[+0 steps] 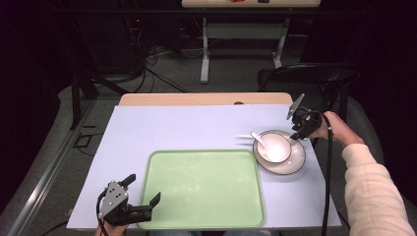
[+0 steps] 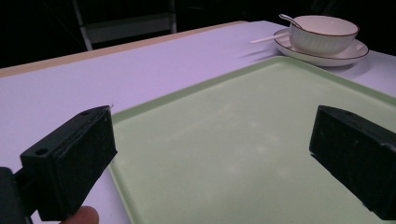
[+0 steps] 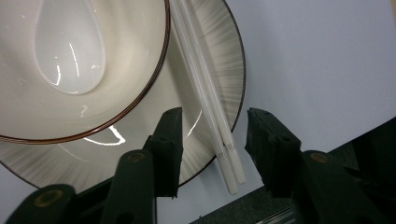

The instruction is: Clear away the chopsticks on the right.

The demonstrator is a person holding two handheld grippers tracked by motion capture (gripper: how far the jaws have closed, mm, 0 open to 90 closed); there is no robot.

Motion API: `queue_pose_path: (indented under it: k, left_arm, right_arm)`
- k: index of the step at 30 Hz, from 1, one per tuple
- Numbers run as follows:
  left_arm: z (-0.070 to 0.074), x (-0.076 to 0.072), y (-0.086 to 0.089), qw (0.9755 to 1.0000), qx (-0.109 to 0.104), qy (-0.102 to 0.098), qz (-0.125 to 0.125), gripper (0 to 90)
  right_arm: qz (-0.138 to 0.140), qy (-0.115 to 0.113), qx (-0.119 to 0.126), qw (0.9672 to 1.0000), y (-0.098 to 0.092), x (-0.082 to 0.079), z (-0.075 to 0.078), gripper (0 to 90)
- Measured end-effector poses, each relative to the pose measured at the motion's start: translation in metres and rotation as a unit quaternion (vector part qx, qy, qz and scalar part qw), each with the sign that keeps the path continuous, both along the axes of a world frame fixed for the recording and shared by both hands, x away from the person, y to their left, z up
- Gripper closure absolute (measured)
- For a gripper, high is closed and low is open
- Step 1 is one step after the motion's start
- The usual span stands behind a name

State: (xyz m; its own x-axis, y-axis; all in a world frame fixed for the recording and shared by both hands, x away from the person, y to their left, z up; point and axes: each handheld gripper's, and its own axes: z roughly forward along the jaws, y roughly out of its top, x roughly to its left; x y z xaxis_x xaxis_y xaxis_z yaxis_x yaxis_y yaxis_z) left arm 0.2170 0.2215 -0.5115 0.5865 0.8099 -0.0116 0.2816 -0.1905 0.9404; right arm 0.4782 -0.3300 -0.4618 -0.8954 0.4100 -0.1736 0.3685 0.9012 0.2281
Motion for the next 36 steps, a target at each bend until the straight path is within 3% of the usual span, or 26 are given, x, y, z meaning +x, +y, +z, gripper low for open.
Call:
queue_pose_path:
  k: [13,27,28,29,36]
  left_arm:
    - [0.000,0.000,0.000,1.0000,0.000,0.001,0.001,0.3]
    - [0.000,0.000,0.000,1.0000,-0.002,0.001,0.000,0.3]
    - [0.000,0.000,0.000,1.0000,-0.002,0.001,0.000,0.3]
    - [0.000,0.000,0.000,1.0000,-0.002,0.001,0.000,0.3]
    - [0.000,0.000,0.000,1.0000,-0.002,0.001,-0.001,0.3]
  right_arm:
    - [0.030,0.022,-0.057,0.9977,0.010,0.007,-0.027,73.6]
    - [0.048,0.030,-0.057,0.9968,0.011,0.006,-0.036,77.5]
    - [0.048,0.030,-0.057,0.9968,0.011,0.006,-0.036,77.5]
    - [0.045,0.044,-0.065,0.9959,0.015,0.007,-0.041,77.5]
    - [0.045,0.044,-0.065,0.9959,0.015,0.007,-0.041,78.6]
